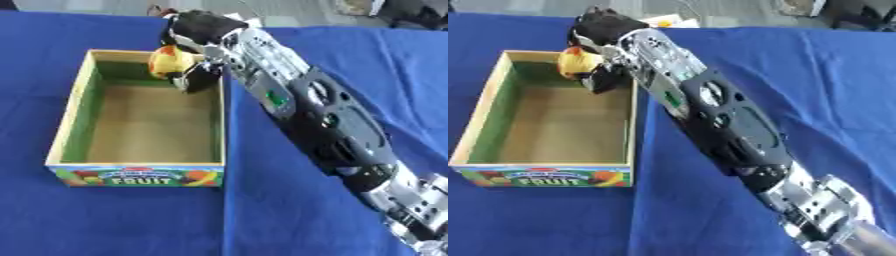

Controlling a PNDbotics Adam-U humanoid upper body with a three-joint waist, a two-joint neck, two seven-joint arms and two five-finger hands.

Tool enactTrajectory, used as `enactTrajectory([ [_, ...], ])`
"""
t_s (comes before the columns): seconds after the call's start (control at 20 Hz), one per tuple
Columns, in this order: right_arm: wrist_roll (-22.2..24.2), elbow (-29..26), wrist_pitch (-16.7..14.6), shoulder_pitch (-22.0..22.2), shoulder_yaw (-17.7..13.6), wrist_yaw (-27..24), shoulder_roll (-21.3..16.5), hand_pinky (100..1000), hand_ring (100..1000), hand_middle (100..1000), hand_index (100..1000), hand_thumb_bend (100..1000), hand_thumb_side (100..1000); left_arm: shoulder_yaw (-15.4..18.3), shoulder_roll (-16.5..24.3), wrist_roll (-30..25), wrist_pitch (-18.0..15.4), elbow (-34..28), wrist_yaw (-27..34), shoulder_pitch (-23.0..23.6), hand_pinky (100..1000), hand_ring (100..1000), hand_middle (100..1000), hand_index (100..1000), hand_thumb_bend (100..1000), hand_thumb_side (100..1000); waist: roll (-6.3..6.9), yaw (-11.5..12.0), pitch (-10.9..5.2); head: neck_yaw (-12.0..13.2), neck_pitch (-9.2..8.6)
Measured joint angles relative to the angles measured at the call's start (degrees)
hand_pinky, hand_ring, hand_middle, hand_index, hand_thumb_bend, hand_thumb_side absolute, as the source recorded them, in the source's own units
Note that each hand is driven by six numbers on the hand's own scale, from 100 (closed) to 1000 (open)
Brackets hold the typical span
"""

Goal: Pick up objects on the table and place them in the box.

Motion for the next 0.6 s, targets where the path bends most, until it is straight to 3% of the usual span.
enactTrajectory([
  [0.6, 0.5, 5.2, -0.3, 0.4, 0.1, 0.3, 4.8, 764, 734, 577, 671, 100, 198, -0.3, 0.0, -0.3, -0.1, 0.0, 0.2, -0.7, 621, 832, 859, 896, 100, 1000, -0.27, 0.6, 0.77, -1.1, 0.01],
])
